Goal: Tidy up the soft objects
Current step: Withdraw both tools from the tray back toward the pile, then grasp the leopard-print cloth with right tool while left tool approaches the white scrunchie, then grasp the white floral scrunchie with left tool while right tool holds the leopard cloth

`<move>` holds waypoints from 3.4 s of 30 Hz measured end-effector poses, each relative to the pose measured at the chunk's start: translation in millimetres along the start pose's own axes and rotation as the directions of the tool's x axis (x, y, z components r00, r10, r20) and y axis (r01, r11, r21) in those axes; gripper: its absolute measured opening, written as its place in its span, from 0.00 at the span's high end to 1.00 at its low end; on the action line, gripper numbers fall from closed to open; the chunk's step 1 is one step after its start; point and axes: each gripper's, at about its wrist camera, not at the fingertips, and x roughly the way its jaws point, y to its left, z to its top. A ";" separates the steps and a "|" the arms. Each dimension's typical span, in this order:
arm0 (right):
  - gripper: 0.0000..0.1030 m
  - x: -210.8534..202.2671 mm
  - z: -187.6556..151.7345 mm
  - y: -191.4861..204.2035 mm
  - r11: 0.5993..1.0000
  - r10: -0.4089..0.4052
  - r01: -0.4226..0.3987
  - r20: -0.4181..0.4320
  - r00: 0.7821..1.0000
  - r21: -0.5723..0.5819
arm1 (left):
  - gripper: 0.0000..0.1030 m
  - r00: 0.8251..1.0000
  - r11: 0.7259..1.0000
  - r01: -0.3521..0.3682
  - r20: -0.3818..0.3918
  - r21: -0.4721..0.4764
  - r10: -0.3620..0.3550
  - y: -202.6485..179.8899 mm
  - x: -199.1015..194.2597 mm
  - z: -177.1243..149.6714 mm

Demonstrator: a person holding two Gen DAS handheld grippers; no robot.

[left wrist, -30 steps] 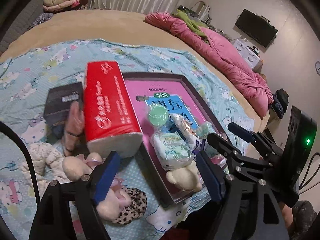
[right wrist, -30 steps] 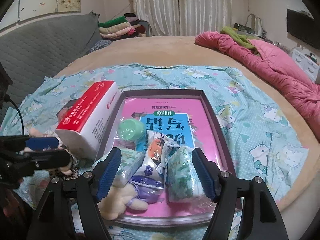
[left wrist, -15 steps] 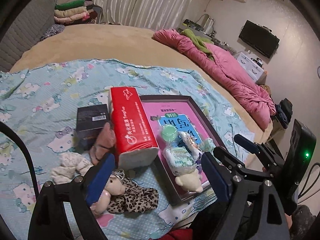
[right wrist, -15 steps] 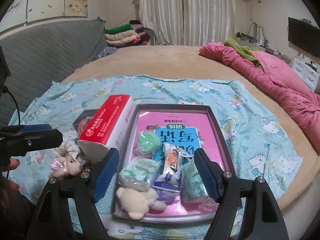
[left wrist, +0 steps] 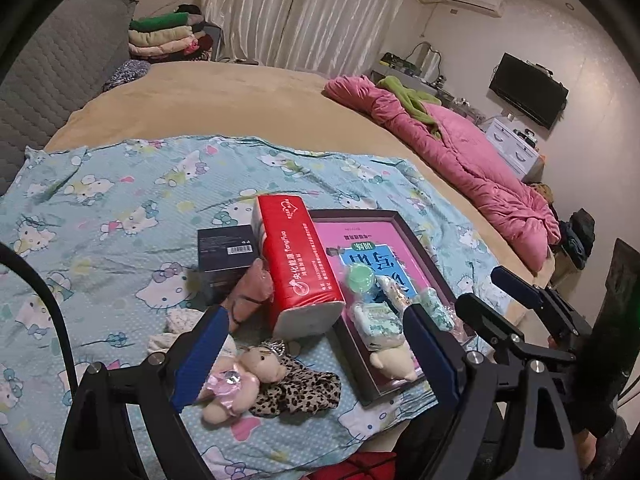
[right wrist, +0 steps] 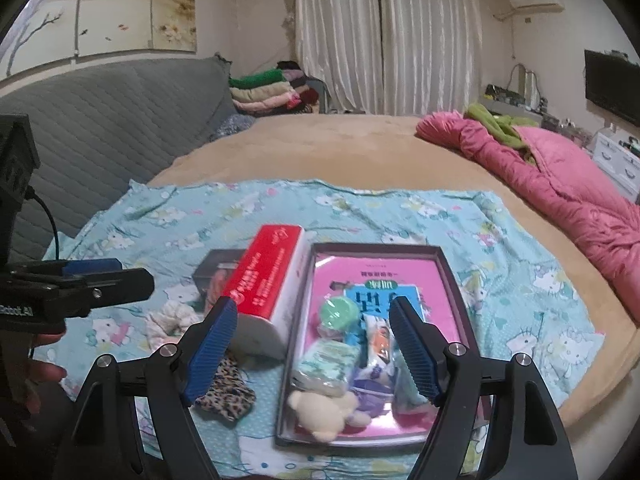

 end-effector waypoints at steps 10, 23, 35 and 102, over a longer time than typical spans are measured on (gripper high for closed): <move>0.22 -5.1 2.8 24.5 0.999 0.040 -0.040 -0.004 0.999 -0.030 | 0.14 0.998 0.998 -0.056 0.006 -0.003 0.056 13.2 -17.4 -5.0; 0.22 -2.7 -0.6 43.0 0.996 0.059 -0.060 -0.023 0.998 -0.063 | 0.14 0.990 0.984 -0.130 0.043 -0.119 0.136 75.2 -41.2 -8.1; 0.22 21.5 -18.4 69.3 0.988 0.077 -0.089 -0.097 0.992 -0.126 | 0.14 0.986 0.963 -0.168 -0.020 -0.210 0.168 128.2 -20.8 -34.7; 0.83 146.6 -100.4 123.3 0.902 0.145 -0.277 -0.373 0.916 -0.330 | 0.31 0.975 0.967 -0.186 -0.156 -0.172 0.160 165.3 121.3 -66.2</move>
